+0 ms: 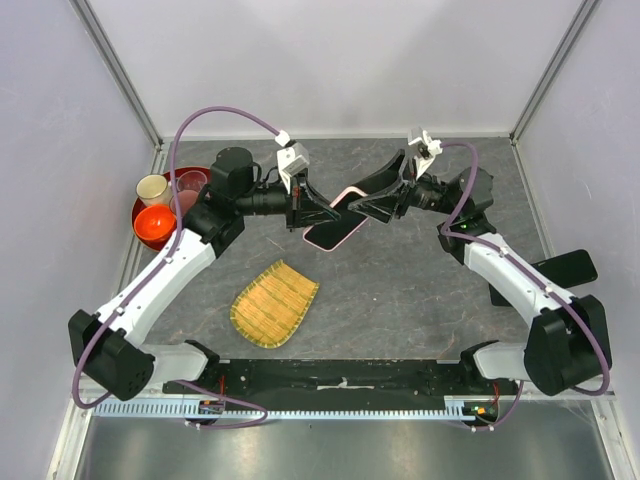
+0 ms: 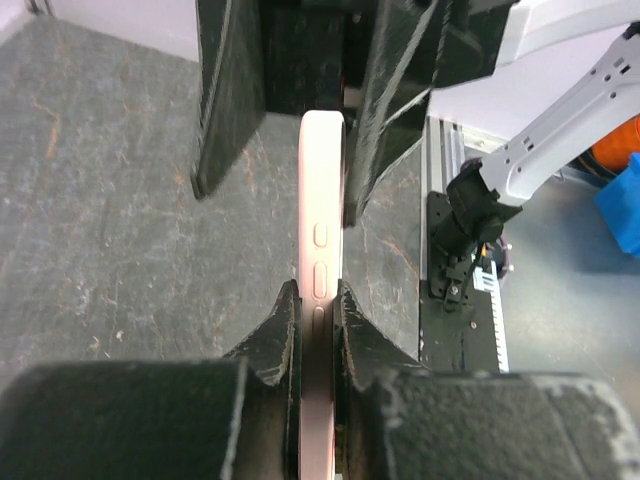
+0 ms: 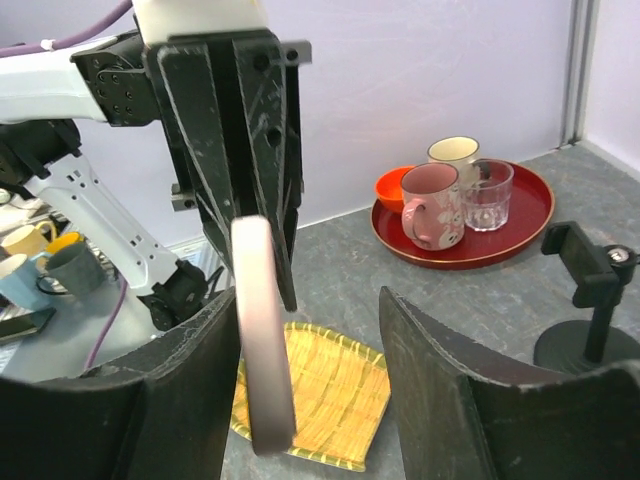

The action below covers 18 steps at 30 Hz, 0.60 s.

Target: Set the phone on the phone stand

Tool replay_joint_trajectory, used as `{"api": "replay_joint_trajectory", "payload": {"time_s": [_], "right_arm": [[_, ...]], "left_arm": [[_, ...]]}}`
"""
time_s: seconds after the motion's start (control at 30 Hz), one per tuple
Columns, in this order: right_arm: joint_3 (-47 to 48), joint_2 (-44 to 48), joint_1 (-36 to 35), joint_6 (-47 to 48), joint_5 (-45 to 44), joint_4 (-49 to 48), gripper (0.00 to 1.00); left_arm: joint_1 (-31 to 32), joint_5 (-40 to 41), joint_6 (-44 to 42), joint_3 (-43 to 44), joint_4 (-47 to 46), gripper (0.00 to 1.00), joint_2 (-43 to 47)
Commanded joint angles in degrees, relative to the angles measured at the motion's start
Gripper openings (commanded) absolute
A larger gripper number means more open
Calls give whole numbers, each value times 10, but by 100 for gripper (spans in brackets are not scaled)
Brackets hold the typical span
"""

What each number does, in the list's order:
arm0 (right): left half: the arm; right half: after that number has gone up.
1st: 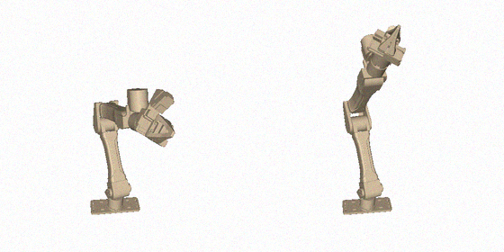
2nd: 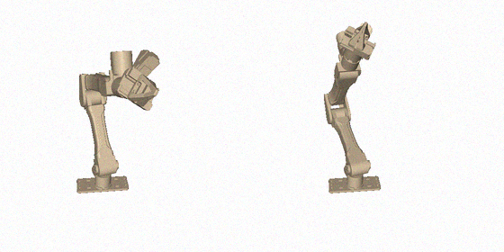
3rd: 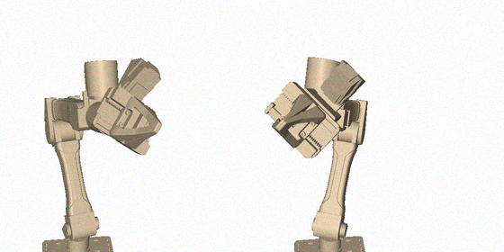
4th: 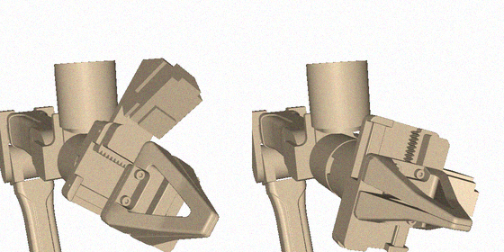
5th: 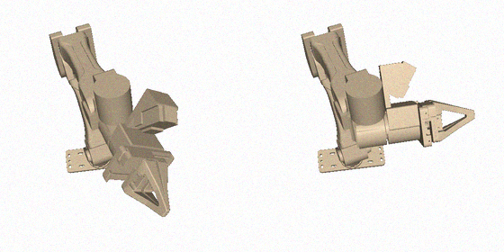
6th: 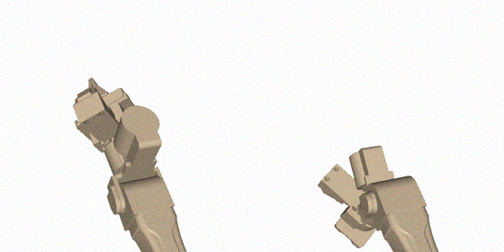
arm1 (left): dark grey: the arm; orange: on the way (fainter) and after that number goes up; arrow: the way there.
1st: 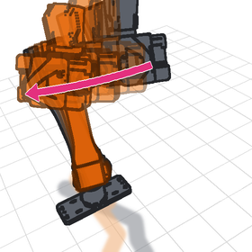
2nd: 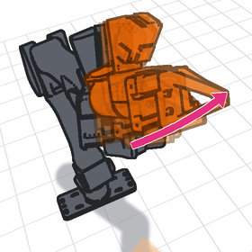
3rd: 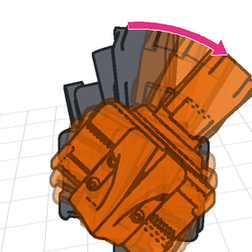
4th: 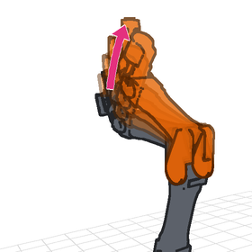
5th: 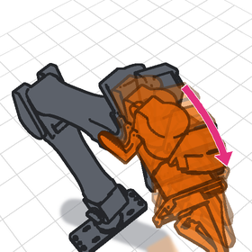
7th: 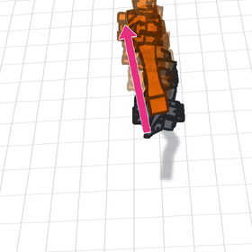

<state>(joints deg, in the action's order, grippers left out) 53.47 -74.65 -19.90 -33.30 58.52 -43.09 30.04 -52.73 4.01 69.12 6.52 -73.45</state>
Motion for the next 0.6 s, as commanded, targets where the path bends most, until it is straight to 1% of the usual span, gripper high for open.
{"api": "replay_joint_trajectory", "payload": {"time_s": [0.0,0.13,0.23,0.27,0.4,0.57], "right_arm": [[-3,-21,2,-55,37,-100,60],[-7,-28,3,-69,49,-126,52],[-10,-31,3,-91,48,-154,48],[-12,-36,2,-121,50,-194,47],[-17,-48,2,-163,66,-255,47],[-19,-51,1,-164,66,-263,47]], "left_arm": [[-5,-3,32,8,-84,2,29],[-7,-5,35,7,-87,2,29],[-7,-10,38,7,-90,2,28],[-7,-10,39,6,-91,2,27],[-7,-12,44,3,-98,2,25],[-8,-16,51,1,-107,2,23]]}}
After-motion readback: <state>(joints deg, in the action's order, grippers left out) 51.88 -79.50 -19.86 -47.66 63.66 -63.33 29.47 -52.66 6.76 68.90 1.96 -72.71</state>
